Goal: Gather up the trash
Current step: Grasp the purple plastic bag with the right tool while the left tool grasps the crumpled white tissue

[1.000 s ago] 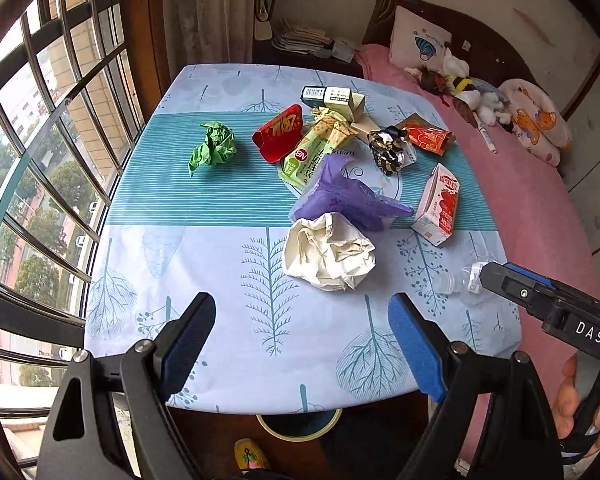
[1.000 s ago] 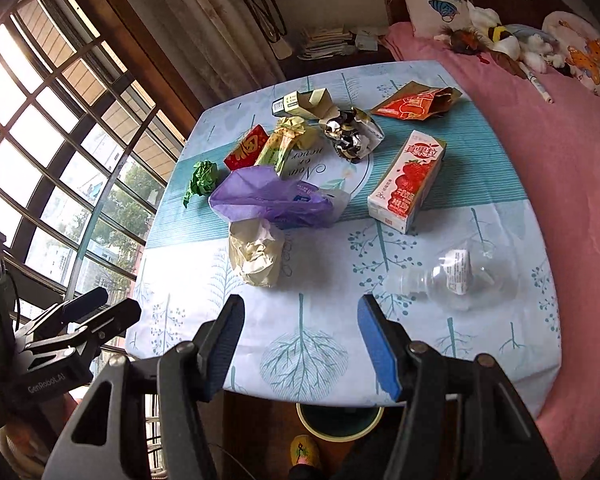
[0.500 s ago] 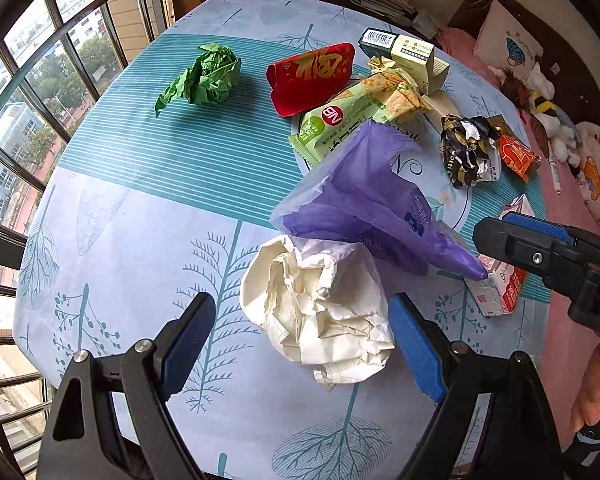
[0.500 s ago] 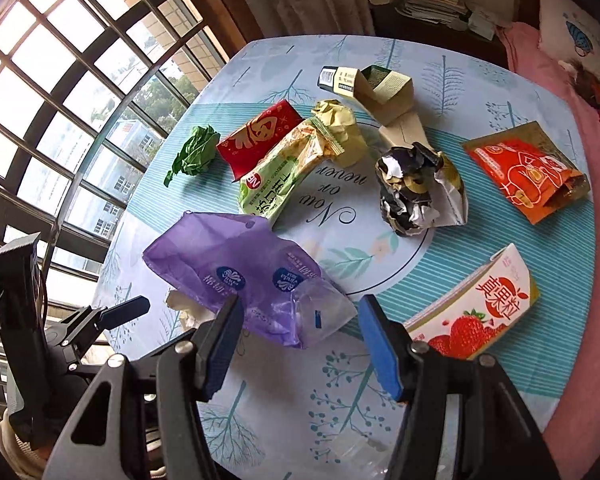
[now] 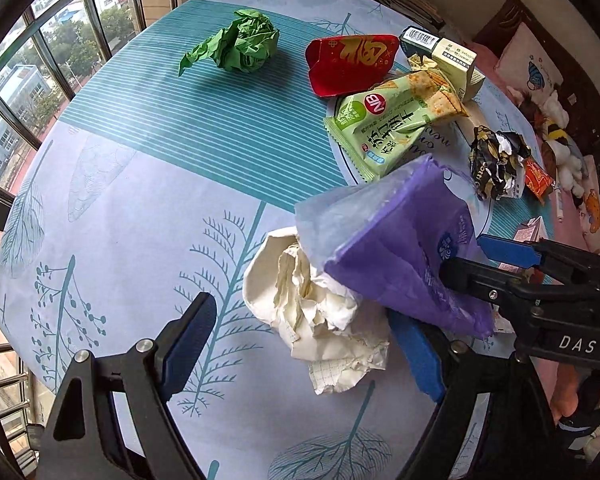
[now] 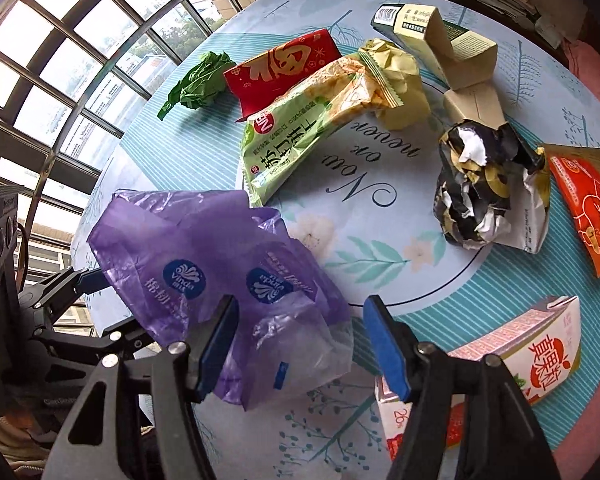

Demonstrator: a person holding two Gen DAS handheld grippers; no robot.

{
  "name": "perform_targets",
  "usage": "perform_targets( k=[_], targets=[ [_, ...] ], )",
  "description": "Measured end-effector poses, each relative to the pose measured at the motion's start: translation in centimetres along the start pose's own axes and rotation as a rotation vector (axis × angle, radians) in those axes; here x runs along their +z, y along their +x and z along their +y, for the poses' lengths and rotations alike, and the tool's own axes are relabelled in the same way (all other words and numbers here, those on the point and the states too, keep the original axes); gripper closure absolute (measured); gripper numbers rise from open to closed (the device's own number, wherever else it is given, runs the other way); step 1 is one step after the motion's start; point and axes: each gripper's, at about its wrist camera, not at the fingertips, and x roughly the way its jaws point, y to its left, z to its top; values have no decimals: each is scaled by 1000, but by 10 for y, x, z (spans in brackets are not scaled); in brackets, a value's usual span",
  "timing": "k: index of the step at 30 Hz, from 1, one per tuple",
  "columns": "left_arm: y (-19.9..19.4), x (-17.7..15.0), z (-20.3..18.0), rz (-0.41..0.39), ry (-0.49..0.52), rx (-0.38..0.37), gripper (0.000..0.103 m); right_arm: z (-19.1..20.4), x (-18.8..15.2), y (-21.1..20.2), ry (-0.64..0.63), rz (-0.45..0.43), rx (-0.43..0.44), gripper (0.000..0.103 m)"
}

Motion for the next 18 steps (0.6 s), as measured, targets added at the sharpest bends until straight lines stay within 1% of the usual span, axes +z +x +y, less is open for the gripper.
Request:
perform_targets(
  k=[1, 3, 5, 10, 11, 12, 13, 14, 15, 16, 17, 18],
  targets=[
    [0, -1, 3, 1, -4, -6, 20, 2, 0, 2, -9, 5, -3, 38],
    [0, -3, 5, 2, -7, -21, 26, 6, -1, 7, -26, 10, -5, 38],
    [0, -5, 5, -4, -5, -22, 27, 10, -2, 10, -36, 12, -3, 38],
    [-1, -14, 8, -5, 1, -42, 34, 16, -6, 19, -34, 35, 5, 38],
    [-1, -14, 7, -6, 5, -49, 37, 19, -7, 19, -43, 25, -7, 39],
    [-1, -15, 7, -7, 10, -51, 38, 20, -8, 19, -46, 20, -17, 40],
    [-3, -15, 5, -10, 13, -49, 38, 21, -8, 19, -44, 18, -11, 44],
    [-3, -14, 3, -10, 18, -47, 39, 22, -9, 19, -39, 14, 5, 51],
    [-4, -15, 2, -11, 24, -52, 46, 23, -10, 20, -31, 18, 27, 57],
    [-4, -15, 0, -11, 32, -62, 50, 26, -12, 20, -33, 19, 31, 62],
    [-6, -14, -1, -14, 40, -56, 52, 29, -14, 20, -40, 14, 31, 66],
    [-6, -14, -3, -17, 47, -47, 54, 33, -15, 20, -45, 13, 36, 69]
  ],
)
